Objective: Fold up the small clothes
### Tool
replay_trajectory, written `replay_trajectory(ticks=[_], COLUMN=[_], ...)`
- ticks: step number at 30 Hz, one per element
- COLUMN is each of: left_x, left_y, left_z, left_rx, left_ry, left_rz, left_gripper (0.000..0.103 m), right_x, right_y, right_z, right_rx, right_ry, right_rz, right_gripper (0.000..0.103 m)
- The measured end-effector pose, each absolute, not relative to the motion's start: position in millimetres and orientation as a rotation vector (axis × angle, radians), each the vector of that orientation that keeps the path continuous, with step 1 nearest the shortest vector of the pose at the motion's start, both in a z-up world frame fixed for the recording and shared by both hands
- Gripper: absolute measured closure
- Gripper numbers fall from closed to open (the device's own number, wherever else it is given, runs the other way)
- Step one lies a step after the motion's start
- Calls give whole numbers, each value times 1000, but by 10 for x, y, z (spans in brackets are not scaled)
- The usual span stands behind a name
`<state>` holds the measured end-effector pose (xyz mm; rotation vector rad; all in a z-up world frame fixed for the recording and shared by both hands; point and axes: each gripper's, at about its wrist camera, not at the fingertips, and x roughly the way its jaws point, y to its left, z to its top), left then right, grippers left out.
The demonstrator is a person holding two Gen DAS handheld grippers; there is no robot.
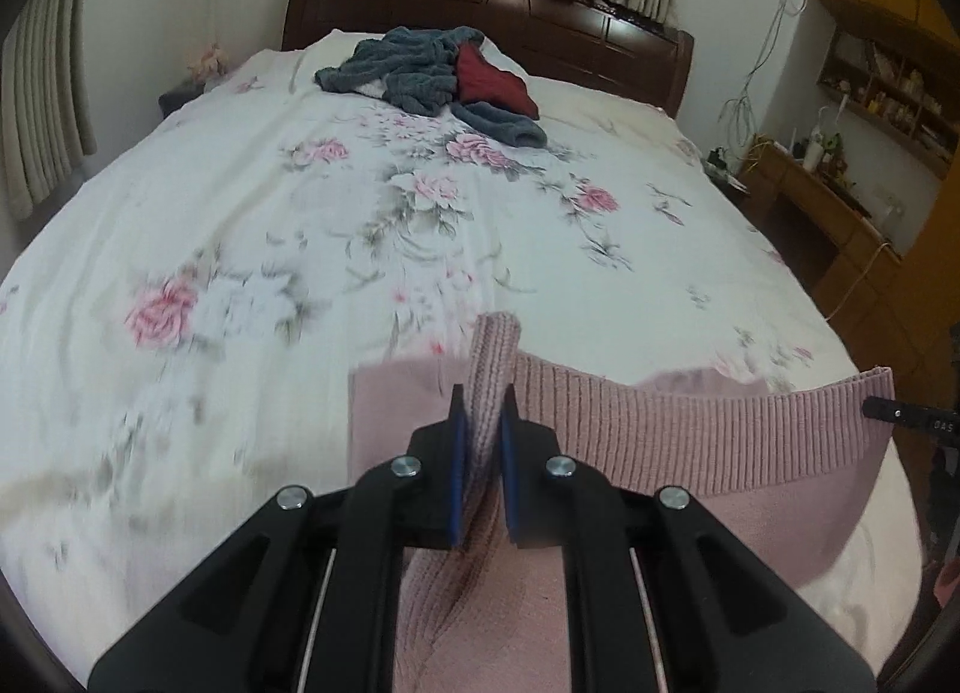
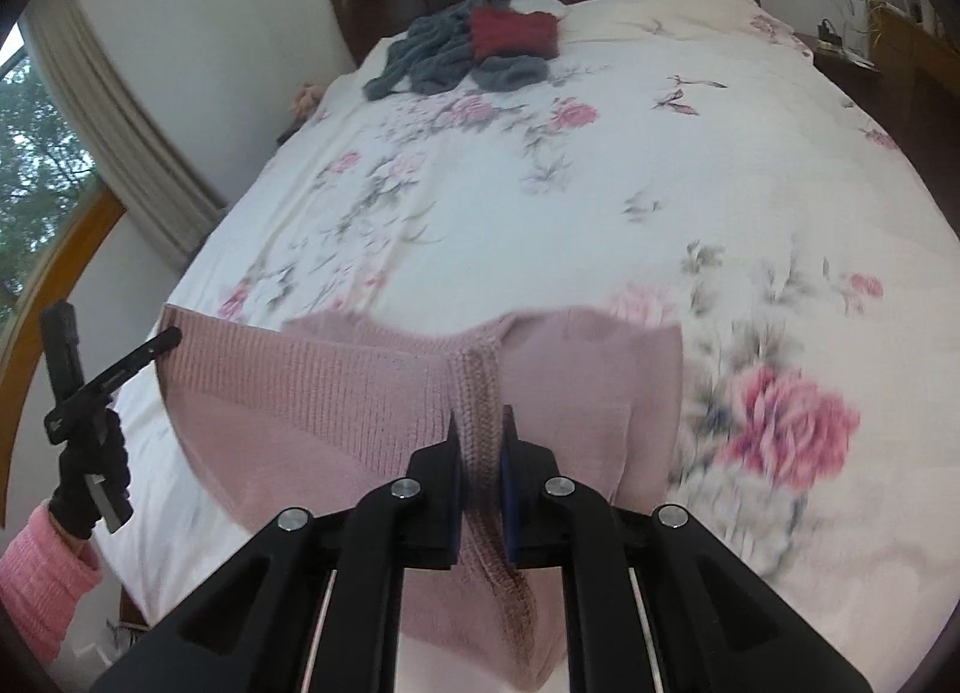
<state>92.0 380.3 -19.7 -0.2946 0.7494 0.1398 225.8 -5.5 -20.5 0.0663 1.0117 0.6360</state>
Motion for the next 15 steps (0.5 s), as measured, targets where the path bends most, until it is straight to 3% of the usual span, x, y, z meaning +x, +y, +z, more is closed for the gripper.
replay_trajectory(ticks=[15], left_x=[1788], left_y=[4082], left_z=[-1196], left_rx=[-325], left_ry=[903], left_rz=[208], left_gripper=[95], right_x=[3205], right_y=[311], right_z=[-1098], right_rx=[8], right_ry=[1131], right_rz=[502], right_gripper=[93])
